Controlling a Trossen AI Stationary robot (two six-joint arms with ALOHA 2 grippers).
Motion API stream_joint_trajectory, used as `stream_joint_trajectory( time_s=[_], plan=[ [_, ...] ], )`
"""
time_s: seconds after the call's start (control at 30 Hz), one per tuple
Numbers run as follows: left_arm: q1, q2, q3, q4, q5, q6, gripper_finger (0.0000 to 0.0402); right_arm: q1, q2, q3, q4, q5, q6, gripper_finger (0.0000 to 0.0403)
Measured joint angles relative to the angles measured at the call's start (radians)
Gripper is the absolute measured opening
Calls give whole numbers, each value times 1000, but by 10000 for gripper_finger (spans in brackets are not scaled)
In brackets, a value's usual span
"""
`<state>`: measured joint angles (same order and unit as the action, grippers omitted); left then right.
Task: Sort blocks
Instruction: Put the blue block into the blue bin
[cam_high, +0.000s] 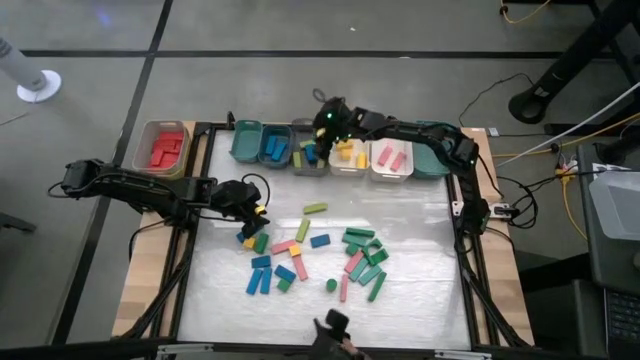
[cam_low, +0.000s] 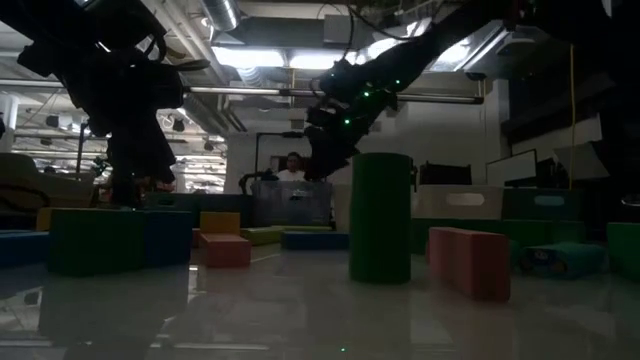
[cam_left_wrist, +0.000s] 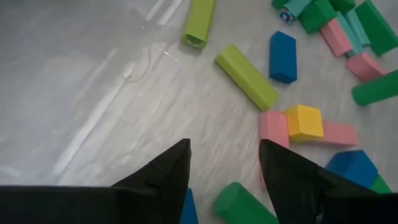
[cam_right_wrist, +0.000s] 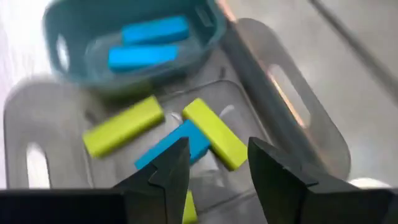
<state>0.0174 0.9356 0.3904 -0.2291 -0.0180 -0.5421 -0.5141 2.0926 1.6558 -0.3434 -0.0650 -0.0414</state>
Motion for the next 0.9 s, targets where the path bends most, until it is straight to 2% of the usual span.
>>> stream_joint_trajectory(
  time_s=[0.13,0.43,0.57,0.73,0.9],
  plan=[
    [0,0,0,0,-23,24,179,-26,0,0,4,-33,186,163],
    [2,0,0,1,-53,27,179,25,0,11,67,-44,226,163],
    [3,0,0,1,-54,27,179,48,-1,95,45,-32,225,163],
    [3,0,0,2,-54,26,179,64,8,218,8,44,217,163],
    [3,0,0,1,-54,26,179,62,80,321,-149,117,229,163]
  ],
)
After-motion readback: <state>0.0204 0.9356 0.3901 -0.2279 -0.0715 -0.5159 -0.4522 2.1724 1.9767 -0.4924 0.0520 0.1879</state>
